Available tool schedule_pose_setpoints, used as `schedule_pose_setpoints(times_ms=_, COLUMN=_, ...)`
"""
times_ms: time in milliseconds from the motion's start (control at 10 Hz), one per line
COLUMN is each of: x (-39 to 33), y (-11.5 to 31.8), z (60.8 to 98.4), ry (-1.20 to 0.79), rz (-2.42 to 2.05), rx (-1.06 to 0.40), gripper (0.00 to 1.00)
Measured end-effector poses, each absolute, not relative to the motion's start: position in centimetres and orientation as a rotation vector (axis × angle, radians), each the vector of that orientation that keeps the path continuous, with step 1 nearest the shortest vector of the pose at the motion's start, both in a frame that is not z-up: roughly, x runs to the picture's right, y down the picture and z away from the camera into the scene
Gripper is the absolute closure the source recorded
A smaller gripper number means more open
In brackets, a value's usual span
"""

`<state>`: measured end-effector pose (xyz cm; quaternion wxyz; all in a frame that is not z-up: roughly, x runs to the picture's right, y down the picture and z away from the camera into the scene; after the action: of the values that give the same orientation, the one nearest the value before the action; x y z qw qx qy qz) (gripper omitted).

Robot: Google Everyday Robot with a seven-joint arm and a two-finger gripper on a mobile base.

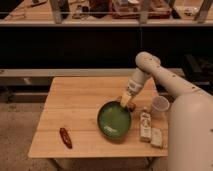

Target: Pick up the ceramic bowl

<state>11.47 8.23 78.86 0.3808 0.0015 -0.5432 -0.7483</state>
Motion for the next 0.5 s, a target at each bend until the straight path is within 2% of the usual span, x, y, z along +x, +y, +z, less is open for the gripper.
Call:
schedule_pose_setpoints(times_ms=300, x=11.9, y=8.7, z=78.2, ry=-1.388, rz=-1.912, rx=0.005, gripper=0.73)
schedule_pose_setpoints(times_ms=500, x=11.2, y=6.9, z=77.9, ry=-1.412, rz=-1.909, rx=0.017, gripper=0.73)
